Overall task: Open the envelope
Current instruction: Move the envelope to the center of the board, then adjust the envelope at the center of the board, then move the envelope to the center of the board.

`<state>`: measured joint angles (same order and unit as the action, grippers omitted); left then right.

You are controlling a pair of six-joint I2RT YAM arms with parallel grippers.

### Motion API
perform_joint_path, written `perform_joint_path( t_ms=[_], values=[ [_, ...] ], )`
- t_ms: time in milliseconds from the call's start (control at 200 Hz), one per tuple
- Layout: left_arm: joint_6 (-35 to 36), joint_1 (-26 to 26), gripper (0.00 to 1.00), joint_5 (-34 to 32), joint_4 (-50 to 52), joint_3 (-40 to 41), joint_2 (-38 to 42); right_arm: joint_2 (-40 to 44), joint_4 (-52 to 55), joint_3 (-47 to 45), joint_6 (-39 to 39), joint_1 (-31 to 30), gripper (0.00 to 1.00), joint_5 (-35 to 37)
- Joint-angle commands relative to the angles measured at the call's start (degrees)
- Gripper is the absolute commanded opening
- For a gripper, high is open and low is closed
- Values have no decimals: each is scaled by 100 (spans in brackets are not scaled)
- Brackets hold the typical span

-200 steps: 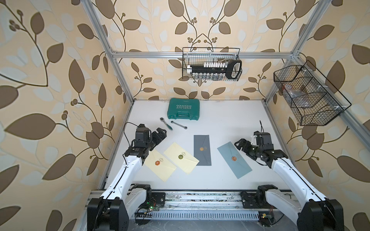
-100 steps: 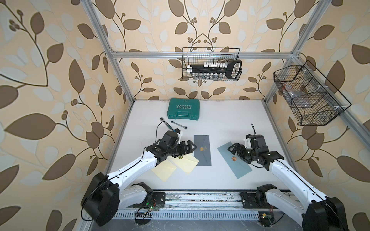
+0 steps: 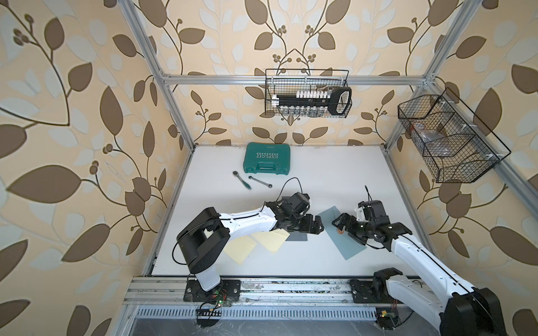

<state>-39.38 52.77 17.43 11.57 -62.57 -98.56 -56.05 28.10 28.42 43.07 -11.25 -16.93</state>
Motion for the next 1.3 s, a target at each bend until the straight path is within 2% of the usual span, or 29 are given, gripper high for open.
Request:
perform_joint_path(
  t_ms=[0,525,685,855,975,1210,1295],
  values=[
    [84,66,99,-278,438,-244,-148,-51,29,-9,23,-18,92,49],
    [-241,40,99,-648,412,-255,-648,-46,-41,-41,9,-18,93,-29],
    [-519,-253,99,-712,534,-203,-709,-79,-50,-54,9,-19,94,-67],
    [-677,-688,99,-697,498,159,-523,-98,-58,-39,9,-25,94,-65],
    [-455,-903,99,-612,439,358,-258,-124,-76,-31,-14,-19,94,-103],
    [51,-802,99,5,312,272,679,-95,-147,10,-74,-18,94,-75],
    [54,-725,99,-28,575,323,956,-96,-98,61,-110,-19,94,-50]
  ],
)
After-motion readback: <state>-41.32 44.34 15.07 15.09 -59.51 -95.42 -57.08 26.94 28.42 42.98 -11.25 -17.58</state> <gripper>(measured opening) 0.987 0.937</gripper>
